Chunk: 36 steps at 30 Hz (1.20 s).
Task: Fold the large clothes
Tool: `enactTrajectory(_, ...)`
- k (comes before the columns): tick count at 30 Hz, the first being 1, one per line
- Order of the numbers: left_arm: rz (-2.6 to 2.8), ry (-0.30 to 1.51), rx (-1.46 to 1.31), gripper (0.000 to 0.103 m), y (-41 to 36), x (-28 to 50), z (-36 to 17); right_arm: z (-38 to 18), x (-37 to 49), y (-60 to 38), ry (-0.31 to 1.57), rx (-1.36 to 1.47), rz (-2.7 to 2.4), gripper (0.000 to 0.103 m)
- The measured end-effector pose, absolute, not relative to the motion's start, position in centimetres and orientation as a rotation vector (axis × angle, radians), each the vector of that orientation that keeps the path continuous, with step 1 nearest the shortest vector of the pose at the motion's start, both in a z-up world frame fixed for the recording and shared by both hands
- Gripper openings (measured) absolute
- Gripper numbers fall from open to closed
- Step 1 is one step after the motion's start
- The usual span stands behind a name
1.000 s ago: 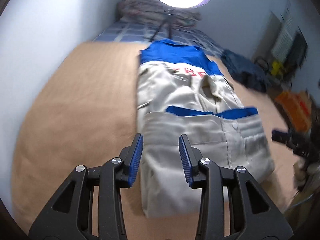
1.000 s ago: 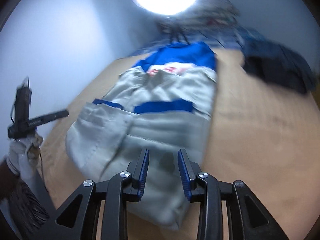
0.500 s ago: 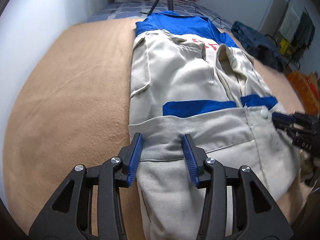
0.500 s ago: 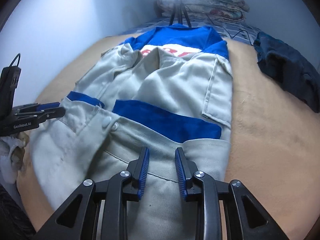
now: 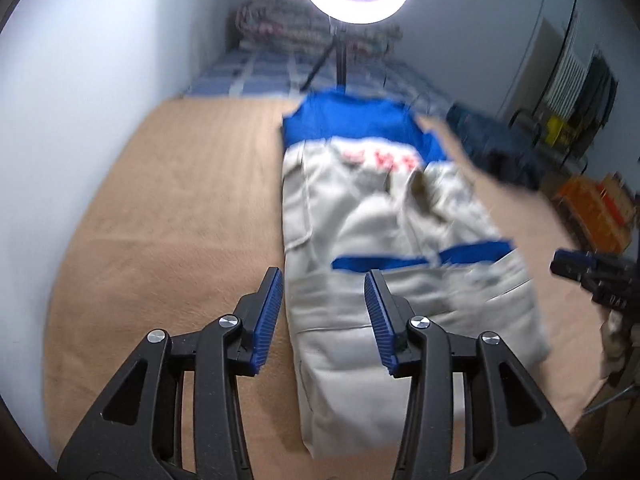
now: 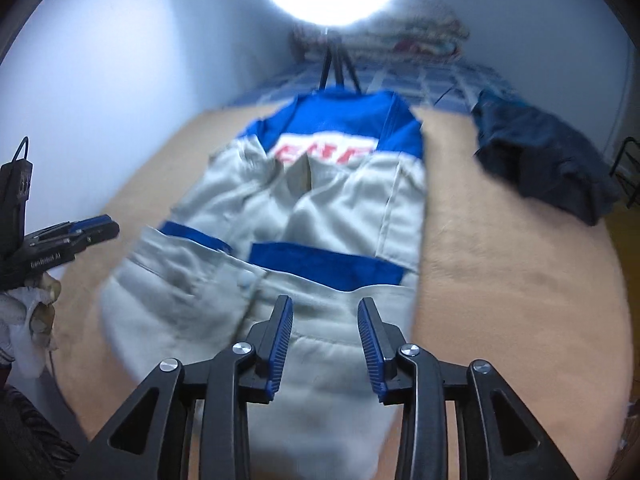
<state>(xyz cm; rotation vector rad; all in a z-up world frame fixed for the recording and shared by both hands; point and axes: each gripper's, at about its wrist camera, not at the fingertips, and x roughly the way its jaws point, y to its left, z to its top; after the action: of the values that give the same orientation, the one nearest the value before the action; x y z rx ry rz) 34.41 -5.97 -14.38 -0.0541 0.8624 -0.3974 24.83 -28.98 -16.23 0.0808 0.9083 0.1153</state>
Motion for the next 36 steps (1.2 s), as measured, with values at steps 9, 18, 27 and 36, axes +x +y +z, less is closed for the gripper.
enactTrajectory(9, -0.447, 0.747, -0.031, 0.044, -3.3, 29.3, -5.5, -5.5, 17.3, -28.8, 0.712, 0.127, 0.068, 0.053)
enactTrajectory(18, -0.480, 0.722, -0.044, 0.045, -2.8, 28.6, 1.4, 0.2, 14.4, -29.5, 0.631, 0.118, 0.053, 0.063)
enactTrajectory(27, -0.505, 0.707, -0.007, 0.061, -5.0, 35.7, 5.8, 3.1, 19.8, -33.0, 0.629, 0.074, 0.112, 0.066)
enactTrajectory(36, -0.510, 0.843, 0.034, 0.061, -9.9, 52.3, -1.7, -2.3, 33.6, -37.4, 0.709, 0.099, 0.144, 0.067)
